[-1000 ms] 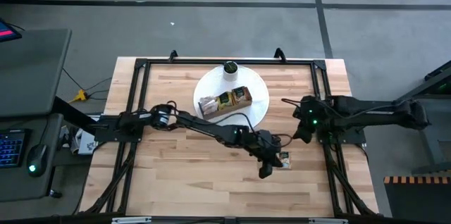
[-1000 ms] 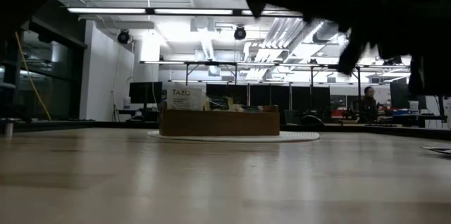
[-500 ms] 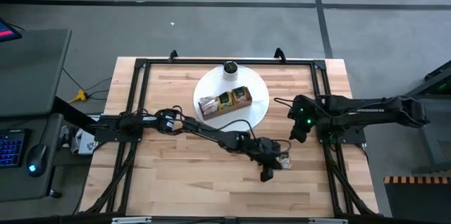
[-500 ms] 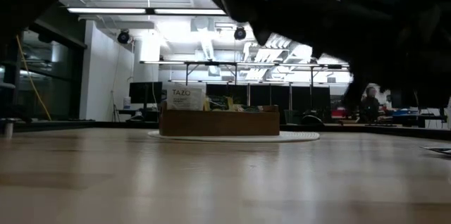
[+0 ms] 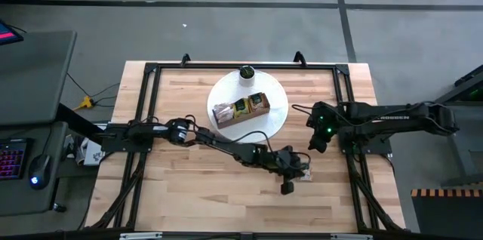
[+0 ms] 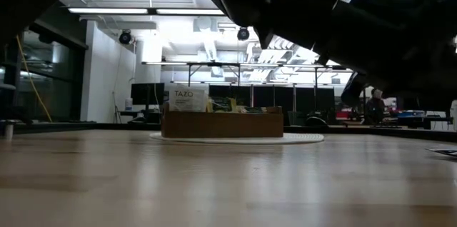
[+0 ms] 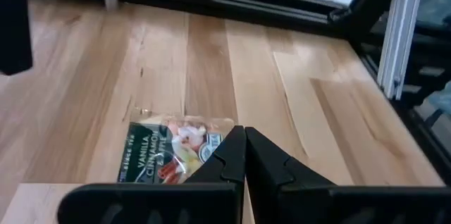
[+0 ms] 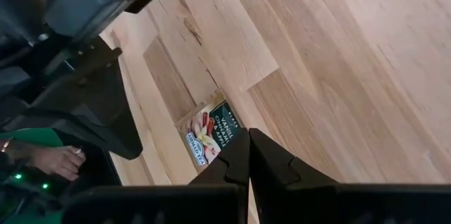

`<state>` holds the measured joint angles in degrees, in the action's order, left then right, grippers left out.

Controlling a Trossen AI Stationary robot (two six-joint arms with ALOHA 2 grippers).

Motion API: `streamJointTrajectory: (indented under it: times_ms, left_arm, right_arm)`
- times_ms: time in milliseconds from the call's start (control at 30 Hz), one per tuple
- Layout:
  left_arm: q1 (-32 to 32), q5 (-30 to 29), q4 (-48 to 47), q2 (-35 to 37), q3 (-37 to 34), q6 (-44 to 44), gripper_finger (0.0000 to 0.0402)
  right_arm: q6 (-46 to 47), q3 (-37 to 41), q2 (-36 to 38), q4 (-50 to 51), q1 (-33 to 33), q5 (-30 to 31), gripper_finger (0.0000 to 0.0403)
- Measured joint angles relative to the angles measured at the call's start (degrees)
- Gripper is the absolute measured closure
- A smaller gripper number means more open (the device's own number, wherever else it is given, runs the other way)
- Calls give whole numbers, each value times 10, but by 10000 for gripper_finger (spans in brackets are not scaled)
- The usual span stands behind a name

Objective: Pick & Place Tea
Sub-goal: Put the brown tea bag into the right section of the wooden organizer

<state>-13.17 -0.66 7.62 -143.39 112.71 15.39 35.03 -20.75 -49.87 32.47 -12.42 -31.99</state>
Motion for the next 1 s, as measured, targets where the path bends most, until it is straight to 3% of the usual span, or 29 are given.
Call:
streamJointTrajectory:
  times_ms: [433, 1000]
  left_arm:
    - [5, -13, -1, 0, 0, -74, 401]
    - [5, -15, 25, -26, 4, -92, 401]
  right_arm:
    - [10, 0, 0, -2, 0, 0, 403]
    - [17, 0, 0, -3, 0, 0, 403]
